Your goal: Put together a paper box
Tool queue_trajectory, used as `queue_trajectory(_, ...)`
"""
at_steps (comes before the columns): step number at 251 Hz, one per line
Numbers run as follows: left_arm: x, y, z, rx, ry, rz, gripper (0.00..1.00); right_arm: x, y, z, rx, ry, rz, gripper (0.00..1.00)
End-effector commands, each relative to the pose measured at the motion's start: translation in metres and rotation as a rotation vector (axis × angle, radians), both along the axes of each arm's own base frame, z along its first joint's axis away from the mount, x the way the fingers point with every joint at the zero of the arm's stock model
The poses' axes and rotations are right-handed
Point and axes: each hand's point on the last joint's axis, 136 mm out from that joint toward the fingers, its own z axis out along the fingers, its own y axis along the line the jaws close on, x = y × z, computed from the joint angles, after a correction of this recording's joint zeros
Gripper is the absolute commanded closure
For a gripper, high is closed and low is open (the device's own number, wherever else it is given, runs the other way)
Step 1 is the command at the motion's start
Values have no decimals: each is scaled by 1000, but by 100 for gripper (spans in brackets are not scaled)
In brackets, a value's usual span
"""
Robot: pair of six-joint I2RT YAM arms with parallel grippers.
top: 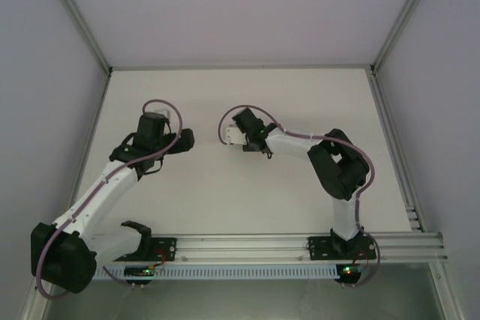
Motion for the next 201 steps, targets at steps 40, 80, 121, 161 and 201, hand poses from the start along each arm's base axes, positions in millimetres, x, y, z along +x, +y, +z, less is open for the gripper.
queue_trajectory(40, -1, 5, 6, -2, -30, 12, 0, -48, -2, -1, 32, 145, 80, 1)
queue_trajectory(80, 4, 6, 11, 17, -75, 5, 0, -73, -4, 11, 96, 212, 78, 1)
queue_trajectory(121, 11, 16, 25, 68, -210, 16, 0, -81, -9, 49, 270, 192, 20, 1)
queue_trajectory(161, 22, 40, 31, 117, -330, 101, 0, -66, -47, 85, 557, 161, -255, 1)
queue_trajectory(201, 44, 72, 10, 192, -362, 160, 1, -33, -140, 95, 849, 71, -676, 1)
